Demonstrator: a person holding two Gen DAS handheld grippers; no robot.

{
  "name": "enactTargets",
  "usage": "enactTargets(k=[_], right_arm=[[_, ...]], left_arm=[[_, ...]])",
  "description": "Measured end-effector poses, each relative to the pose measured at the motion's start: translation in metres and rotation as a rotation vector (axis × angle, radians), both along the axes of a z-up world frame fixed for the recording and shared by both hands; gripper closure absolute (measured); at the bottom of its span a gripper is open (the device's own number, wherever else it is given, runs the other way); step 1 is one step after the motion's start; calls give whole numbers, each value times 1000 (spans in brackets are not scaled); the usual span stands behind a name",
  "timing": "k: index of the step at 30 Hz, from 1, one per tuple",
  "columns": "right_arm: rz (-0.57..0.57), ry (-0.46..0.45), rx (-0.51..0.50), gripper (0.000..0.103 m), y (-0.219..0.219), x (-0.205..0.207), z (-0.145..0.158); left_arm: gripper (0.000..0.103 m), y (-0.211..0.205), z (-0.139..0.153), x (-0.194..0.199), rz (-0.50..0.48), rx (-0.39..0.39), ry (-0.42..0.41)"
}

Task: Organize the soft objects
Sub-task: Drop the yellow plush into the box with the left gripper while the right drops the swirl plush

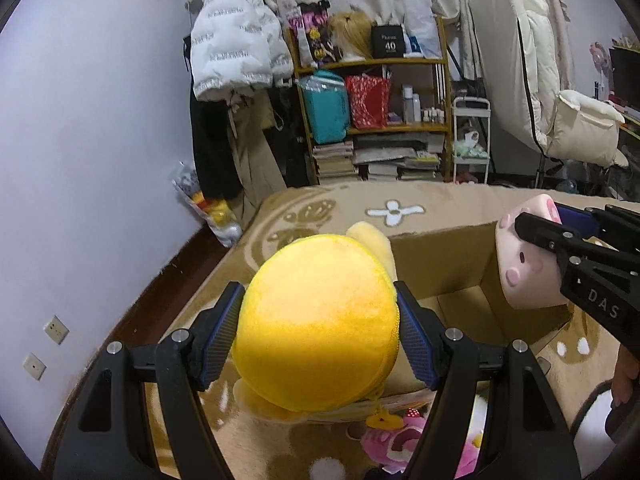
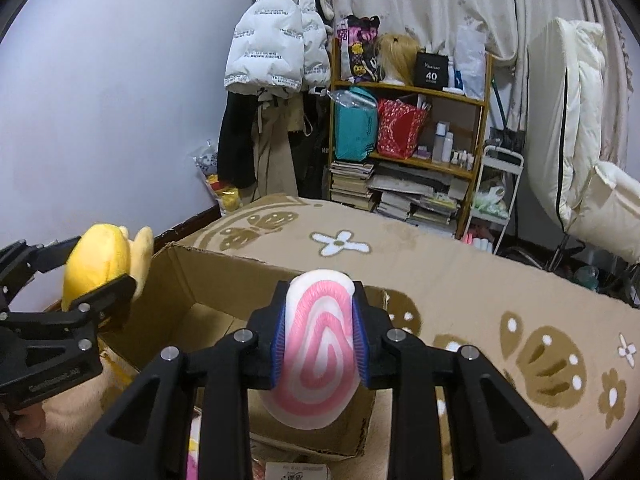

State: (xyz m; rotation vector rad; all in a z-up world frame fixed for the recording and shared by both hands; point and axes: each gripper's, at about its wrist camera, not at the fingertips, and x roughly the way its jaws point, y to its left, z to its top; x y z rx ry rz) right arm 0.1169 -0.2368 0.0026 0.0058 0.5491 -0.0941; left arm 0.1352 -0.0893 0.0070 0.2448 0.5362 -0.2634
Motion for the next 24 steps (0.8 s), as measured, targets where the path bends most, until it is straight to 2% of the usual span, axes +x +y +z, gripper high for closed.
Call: enactTargets(k=[10,17,24], right_arm=[[-5,4,36,70,-5,2,-6],[-2,-4,46,68,-7,5,-8],[13,33,62,63,-4,9,-16]], left_arm=[[30,-8,-19,22,-13,5,83],[29,-10,-17,35,-5,-44,98],[22,-20,-33,40,-24,-1,157]])
